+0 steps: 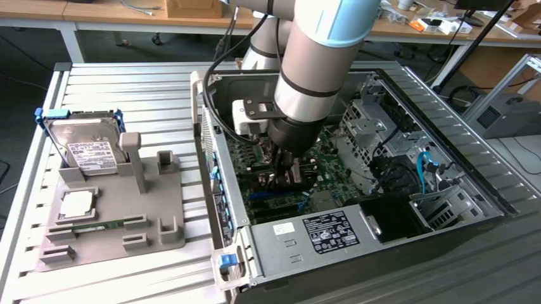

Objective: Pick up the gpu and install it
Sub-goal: 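Insert the gpu into the slot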

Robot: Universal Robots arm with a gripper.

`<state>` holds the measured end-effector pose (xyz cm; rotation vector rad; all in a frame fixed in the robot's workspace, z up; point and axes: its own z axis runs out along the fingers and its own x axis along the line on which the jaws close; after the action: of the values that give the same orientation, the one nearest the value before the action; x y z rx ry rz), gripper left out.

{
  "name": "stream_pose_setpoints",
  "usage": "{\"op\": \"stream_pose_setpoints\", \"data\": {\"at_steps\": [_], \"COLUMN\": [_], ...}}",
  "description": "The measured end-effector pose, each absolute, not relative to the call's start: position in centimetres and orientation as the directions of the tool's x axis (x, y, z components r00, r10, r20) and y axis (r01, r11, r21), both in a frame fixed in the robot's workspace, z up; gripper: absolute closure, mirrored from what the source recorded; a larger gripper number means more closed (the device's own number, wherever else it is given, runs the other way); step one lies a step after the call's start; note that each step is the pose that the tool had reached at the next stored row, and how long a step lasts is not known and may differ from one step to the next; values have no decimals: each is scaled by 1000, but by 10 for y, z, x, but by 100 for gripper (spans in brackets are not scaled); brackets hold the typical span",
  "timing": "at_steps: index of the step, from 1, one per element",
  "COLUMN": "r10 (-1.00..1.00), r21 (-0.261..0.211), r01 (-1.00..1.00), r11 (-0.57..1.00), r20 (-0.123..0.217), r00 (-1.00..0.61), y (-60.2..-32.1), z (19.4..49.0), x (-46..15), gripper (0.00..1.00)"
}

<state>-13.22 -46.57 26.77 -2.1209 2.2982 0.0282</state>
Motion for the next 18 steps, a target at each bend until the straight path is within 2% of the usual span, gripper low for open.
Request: {"op": "stream_pose_setpoints", "data": {"at_steps": [18], "r10": [-997], "r21": [2], "r01": [-997], "r11": [80], "r20": [-23], "r00": [-80], "y": [-464], "z": [265], "x": [-132], "gripper": [73]}}
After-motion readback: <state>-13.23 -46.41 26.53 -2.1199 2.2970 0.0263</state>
